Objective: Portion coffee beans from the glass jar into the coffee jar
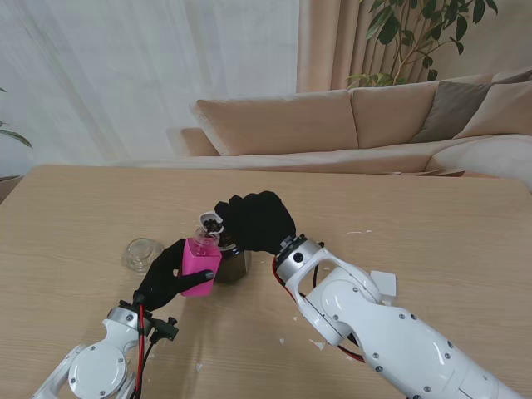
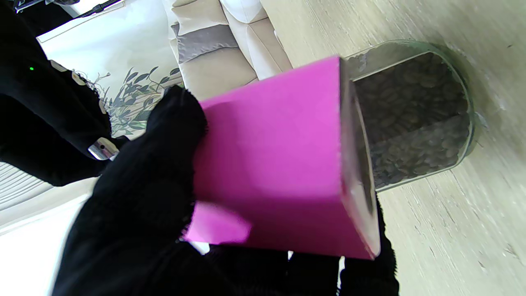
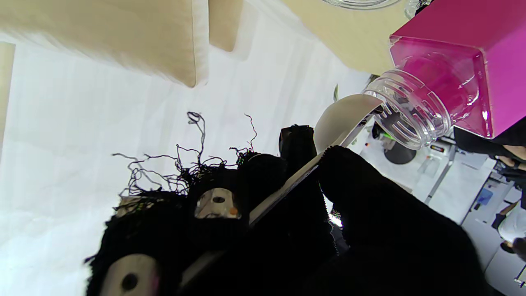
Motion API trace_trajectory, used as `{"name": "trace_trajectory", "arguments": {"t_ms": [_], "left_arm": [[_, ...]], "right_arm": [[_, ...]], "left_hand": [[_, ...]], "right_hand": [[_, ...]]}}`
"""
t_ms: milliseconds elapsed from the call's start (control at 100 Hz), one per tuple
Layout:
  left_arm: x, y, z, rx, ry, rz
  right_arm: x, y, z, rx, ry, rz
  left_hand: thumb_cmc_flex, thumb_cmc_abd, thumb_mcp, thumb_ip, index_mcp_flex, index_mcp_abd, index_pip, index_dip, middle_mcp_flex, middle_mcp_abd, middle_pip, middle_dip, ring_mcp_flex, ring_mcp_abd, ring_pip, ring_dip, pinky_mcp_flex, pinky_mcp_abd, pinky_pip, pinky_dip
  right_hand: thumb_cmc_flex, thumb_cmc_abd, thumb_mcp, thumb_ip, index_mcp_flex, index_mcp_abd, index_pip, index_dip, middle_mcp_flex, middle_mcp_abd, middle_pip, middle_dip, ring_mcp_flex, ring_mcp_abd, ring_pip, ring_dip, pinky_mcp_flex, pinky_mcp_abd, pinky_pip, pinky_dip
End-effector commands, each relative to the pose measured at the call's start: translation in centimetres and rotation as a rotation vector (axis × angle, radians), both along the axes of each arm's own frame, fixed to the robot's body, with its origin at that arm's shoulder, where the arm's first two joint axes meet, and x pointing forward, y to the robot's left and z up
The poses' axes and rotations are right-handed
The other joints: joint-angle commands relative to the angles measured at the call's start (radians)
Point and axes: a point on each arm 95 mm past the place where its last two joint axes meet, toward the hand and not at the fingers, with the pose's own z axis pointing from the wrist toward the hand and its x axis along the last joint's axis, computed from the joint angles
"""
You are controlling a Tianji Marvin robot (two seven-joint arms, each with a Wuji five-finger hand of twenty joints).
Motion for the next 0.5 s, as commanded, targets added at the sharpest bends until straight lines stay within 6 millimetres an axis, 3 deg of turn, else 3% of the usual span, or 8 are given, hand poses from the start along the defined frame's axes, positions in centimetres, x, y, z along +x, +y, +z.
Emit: {"name": "trace_trajectory", "arguments": {"t_ms": [0,260,490], "left_arm": [[-0.19,-0.53,0.43,-0.012,-0.003,-0.02],[-0.08,-0.56,0.46,-0.007,-0.003,-0.018],[0.01,-0.55,0.39,-0.008,0.0,-0.014]], "right_arm": [[-0.18,0.11,-0.31,-0.011,0.009,0.0],[-0.51,0.5,0.27,0.002,-0.028,-0.008],[-0.67,0.69,0.18,0.01,0.08,0.026]], "left_hand": [[0.152,0.154,0.097,0.046,0.045,-0.133,0.122,0.046,0.031,-0.077,0.095,0.03,-0.02,0.003,0.016,0.015,0.007,0.009,0.029,0.006],[0.155,0.154,0.098,0.047,0.045,-0.133,0.122,0.046,0.03,-0.077,0.096,0.027,-0.021,0.002,0.016,0.014,0.007,0.012,0.03,0.008],[0.156,0.153,0.099,0.047,0.045,-0.133,0.123,0.046,0.03,-0.078,0.096,0.027,-0.021,0.001,0.015,0.013,0.007,0.01,0.026,0.007]], "right_hand": [[0.036,0.006,0.026,0.022,-0.011,-0.034,0.023,0.008,0.014,0.014,0.012,0.011,0.026,-0.02,0.041,0.008,0.041,-0.151,0.311,-0.001],[0.033,0.005,0.028,0.021,-0.011,-0.037,0.024,0.007,0.016,0.014,0.011,0.012,0.029,-0.022,0.04,0.008,0.041,-0.157,0.311,-0.002],[0.033,0.007,0.029,0.021,-0.011,-0.037,0.023,0.006,0.015,0.014,0.01,0.012,0.029,-0.022,0.04,0.008,0.041,-0.159,0.311,-0.003]]}}
